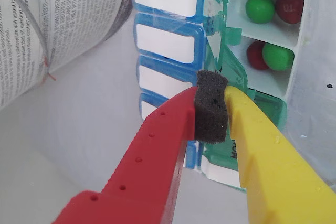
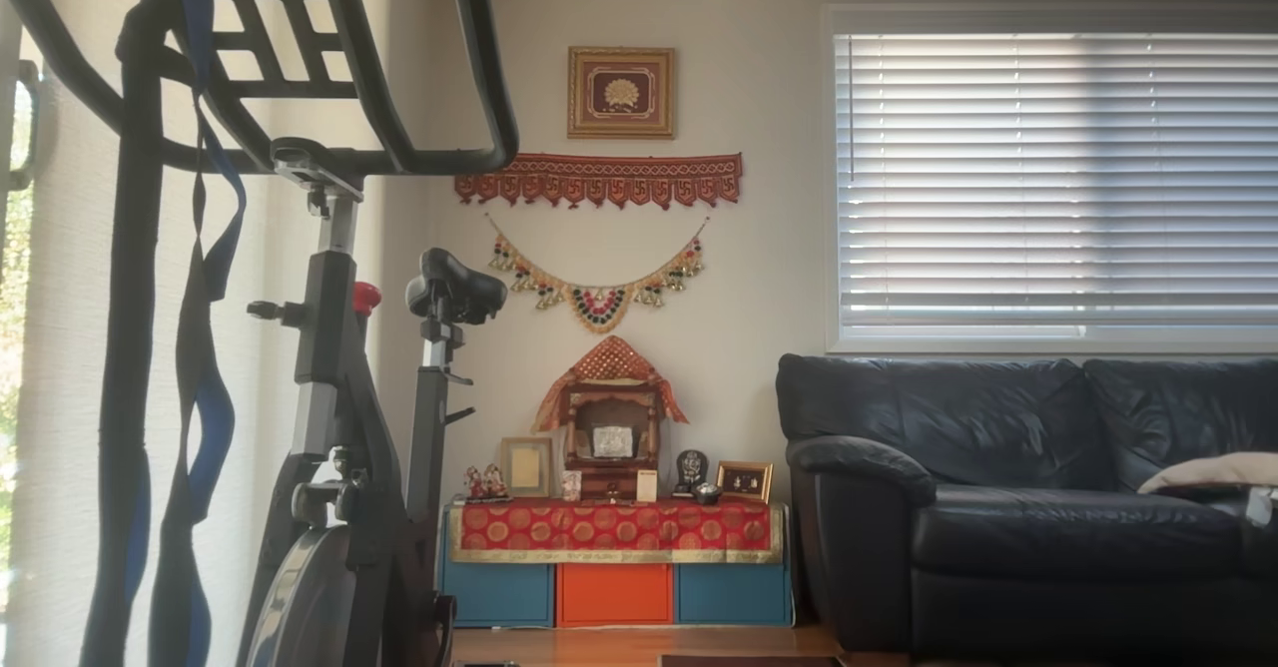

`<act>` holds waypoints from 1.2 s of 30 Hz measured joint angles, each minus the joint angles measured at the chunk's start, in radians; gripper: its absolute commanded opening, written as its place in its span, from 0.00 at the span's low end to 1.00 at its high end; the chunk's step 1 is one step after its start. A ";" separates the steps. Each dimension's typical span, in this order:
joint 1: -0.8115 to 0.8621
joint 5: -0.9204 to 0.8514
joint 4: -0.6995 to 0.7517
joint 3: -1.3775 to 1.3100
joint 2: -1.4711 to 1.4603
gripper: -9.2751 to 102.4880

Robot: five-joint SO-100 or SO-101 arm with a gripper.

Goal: Sort medicines into box.

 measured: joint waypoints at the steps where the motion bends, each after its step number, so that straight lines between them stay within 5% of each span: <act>1: 0.000 -0.005 0.008 -0.006 -0.005 0.09; 16: -0.043 -0.060 0.172 -0.077 -0.140 0.10; 36: -0.057 -0.021 0.097 -0.028 -0.117 0.09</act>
